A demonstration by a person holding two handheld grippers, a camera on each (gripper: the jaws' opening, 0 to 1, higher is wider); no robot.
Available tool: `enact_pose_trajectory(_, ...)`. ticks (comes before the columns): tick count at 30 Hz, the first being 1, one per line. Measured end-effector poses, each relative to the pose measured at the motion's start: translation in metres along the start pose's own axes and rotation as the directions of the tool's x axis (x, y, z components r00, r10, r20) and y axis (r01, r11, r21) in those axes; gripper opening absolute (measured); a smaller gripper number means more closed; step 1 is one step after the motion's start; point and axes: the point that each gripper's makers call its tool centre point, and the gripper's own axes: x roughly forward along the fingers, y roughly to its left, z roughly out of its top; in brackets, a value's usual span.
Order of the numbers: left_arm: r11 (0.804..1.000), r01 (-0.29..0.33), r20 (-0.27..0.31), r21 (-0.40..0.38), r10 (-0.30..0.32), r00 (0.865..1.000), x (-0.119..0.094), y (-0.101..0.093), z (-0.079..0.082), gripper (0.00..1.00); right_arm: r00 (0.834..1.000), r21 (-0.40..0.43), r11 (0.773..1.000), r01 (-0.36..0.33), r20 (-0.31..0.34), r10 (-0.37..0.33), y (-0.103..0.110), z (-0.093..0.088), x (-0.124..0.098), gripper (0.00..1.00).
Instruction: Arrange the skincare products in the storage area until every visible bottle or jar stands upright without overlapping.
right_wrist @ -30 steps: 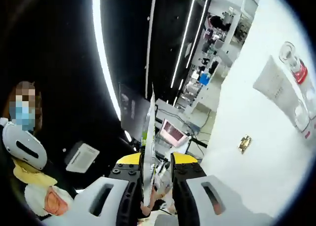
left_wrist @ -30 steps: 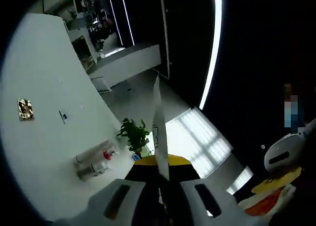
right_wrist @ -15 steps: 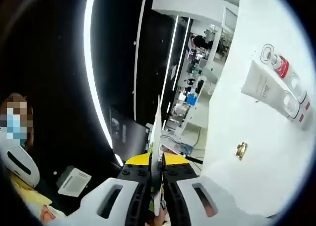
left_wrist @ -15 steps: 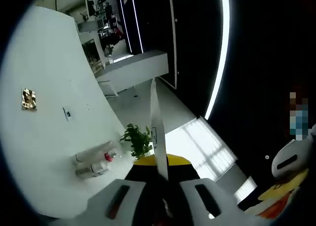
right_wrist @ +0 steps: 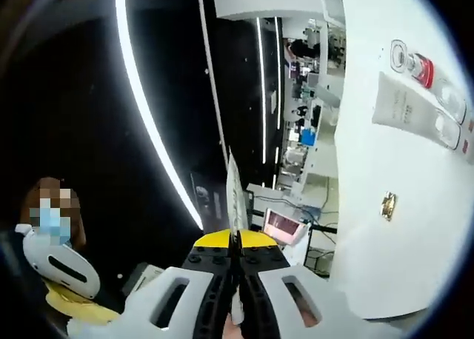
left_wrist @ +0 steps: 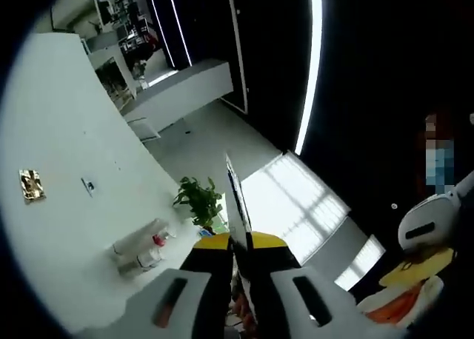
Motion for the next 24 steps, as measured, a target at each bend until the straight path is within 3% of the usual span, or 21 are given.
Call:
enact_pose_trajectory(2,1.0,0.004,0.002,0.001,-0.004,1.0,0.001,-0.001,0.0,0.0,1.0,-0.008,1.0,0.006,-0.003,-0.006,-0.001,0.0,0.0,0.01)
enact_pose_trajectory(4,0.996,0.035,0.019,-0.081,-0.034,0.999,0.002,-0.005,0.002,0.0,1.0,-0.023,1.0,0.011,-0.006,-0.011,-0.001,0.001,0.0,0.01)
enact_pose_trajectory(5,0.985,0.08,0.045,-0.154,-0.074,0.996,0.002,-0.011,0.005,0.0,1.0,-0.023,1.0,0.012,-0.005,-0.012,-0.002,0.001,0.0,0.01)
enact_pose_trajectory(8,0.97,0.131,0.103,-0.203,-0.112,0.988,0.002,-0.015,0.009,0.0,1.0,0.011,1.0,0.008,0.001,-0.008,-0.002,-0.001,0.002,0.01)
enact_pose_trajectory(10,0.941,0.167,0.146,-0.294,-0.128,0.981,0.001,-0.014,0.01,0.0,1.0,0.036,0.999,0.012,0.005,-0.012,-0.003,-0.003,0.004,0.01)
enact_pose_trajectory(11,0.937,0.168,0.153,-0.305,-0.126,0.98,0.0,-0.011,0.009,0.0,1.0,0.046,0.999,0.019,0.01,-0.019,-0.004,-0.003,0.005,0.01)
enact_pose_trajectory(12,0.948,0.122,0.179,-0.294,-0.071,0.981,-0.002,0.0,0.012,0.0,0.999,0.049,0.998,0.025,0.019,-0.026,-0.006,-0.001,0.004,0.01)
enact_pose_trajectory(14,0.977,0.001,0.13,-0.215,0.027,0.991,-0.006,0.018,0.005,0.0,0.999,0.045,0.998,0.046,0.014,-0.046,-0.009,-0.002,0.002,0.01)
enact_pose_trajectory(15,0.98,-0.013,0.118,-0.198,0.037,0.992,-0.007,0.019,0.003,0.0,0.997,0.022,0.997,0.077,0.003,-0.077,-0.015,-0.003,0.0,0.01)
enact_pose_trajectory(17,0.985,-0.056,0.079,-0.163,0.07,0.994,-0.01,0.022,-0.003,0.0,0.997,0.029,0.997,0.077,0.007,-0.077,-0.016,-0.001,-0.004,0.01)
enact_pose_trajectory(21,0.986,-0.148,-0.017,-0.07,0.147,0.989,-0.018,0.033,-0.02,0.0,0.991,0.05,0.991,0.121,0.057,-0.123,-0.029,0.012,-0.015,0.01)
enact_pose_trajectory(24,0.987,-0.16,-0.076,-0.029,0.157,0.985,-0.018,0.034,-0.033,0.0,0.989,0.069,0.989,0.135,0.057,-0.139,-0.035,0.015,-0.019,0.01)
